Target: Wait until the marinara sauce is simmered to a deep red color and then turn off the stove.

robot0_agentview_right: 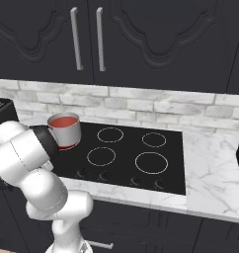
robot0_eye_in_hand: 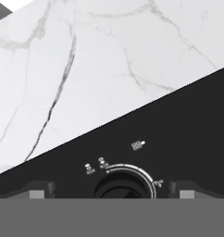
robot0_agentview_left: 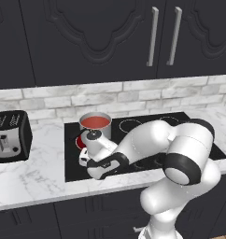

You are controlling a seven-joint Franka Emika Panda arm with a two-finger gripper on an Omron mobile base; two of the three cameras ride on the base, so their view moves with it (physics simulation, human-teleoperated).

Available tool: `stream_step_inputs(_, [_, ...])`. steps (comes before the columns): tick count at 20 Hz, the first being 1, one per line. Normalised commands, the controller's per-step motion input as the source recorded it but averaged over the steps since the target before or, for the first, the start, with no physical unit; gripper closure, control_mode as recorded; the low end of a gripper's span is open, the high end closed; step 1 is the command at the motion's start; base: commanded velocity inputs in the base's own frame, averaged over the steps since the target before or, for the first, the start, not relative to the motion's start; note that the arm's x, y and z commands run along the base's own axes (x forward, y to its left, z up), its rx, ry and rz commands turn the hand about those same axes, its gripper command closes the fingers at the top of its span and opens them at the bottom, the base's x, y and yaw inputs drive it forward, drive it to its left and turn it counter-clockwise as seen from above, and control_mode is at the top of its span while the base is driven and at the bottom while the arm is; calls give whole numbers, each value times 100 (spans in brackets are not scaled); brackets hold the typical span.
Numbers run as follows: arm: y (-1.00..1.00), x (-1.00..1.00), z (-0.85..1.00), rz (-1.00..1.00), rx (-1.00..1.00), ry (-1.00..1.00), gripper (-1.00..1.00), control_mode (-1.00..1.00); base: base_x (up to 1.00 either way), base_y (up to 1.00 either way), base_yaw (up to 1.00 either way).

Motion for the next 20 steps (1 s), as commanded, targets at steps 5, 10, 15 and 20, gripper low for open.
stream_step_inputs(5, [0, 1, 0, 0, 0, 0, 100, -100, 0, 0, 0])
stream_step_inputs(10, [0, 0, 0, 0, 0, 0, 100, -100, 0, 0, 0])
stream_step_inputs(15, [0, 0, 0, 0, 0, 0, 100, -100, 0, 0, 0])
stream_step_inputs(20, [-5, 0, 0, -5, 0, 4, 100, -100, 0, 0, 0])
